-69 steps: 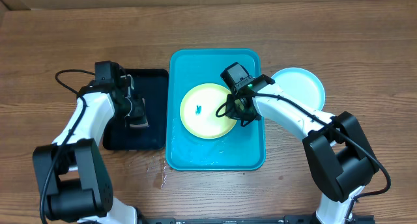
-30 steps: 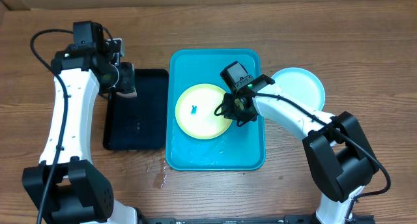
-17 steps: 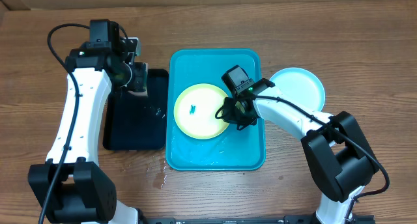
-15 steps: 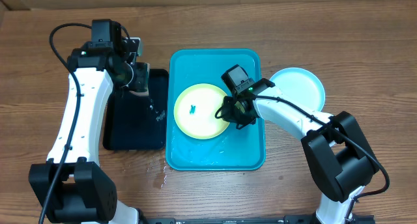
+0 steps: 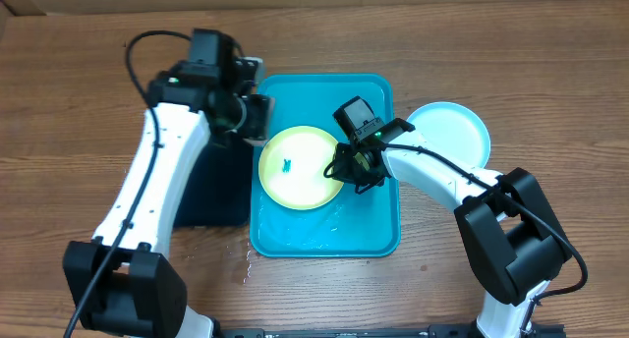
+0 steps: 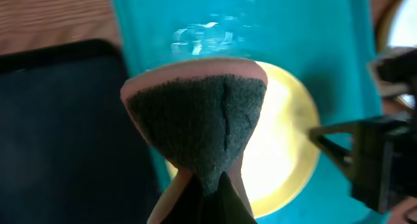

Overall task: Clean dirty plates on tray and stack at the side
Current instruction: 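Lift the sponge with the left gripper and carry it over the yellow plate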

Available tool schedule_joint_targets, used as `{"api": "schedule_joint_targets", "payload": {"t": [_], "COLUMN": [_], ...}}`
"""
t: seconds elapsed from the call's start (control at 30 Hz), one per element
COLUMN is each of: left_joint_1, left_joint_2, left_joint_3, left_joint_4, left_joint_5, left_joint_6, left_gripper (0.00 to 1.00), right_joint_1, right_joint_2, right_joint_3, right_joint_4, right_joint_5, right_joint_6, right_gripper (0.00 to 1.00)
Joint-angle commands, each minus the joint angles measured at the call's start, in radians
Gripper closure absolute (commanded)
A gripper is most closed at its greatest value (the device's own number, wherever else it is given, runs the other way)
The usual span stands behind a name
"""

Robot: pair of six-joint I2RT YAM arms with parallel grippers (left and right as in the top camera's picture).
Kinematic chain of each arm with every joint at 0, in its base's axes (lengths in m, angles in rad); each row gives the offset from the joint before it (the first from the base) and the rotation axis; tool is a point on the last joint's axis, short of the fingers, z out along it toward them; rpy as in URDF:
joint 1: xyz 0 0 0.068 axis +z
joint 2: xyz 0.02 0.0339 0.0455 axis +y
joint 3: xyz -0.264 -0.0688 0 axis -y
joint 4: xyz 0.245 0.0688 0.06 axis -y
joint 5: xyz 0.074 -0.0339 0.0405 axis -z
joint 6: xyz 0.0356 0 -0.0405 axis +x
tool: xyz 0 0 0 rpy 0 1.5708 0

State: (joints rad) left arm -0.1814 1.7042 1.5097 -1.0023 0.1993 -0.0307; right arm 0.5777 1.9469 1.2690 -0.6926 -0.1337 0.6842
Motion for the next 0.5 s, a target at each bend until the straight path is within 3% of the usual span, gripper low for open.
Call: {"api": "schedule_joint_targets", "payload": {"t": [0.0, 0.47], "left_joint_1": [-0.051, -0.1], "left_joint_2": [0.021, 0.172], "left_joint_3": [-0.004, -0.004], "left_joint_4": [0.012, 0.043], "left_joint_5": [0.026, -0.023], "left_joint_6": [-0.037, -0.064], "left_gripper": [0.96, 0.96], "right_joint_1": [0.008, 0.008], "right_joint_2": [0.0, 0.0], "right_joint_3": [-0.005, -0.005], "right_joint_4": [-0.004, -0.004], "right_joint_5": [-0.008, -0.007], "right_joint_6": [0.001, 0.001], "right_gripper": [0.96, 0.93]}}
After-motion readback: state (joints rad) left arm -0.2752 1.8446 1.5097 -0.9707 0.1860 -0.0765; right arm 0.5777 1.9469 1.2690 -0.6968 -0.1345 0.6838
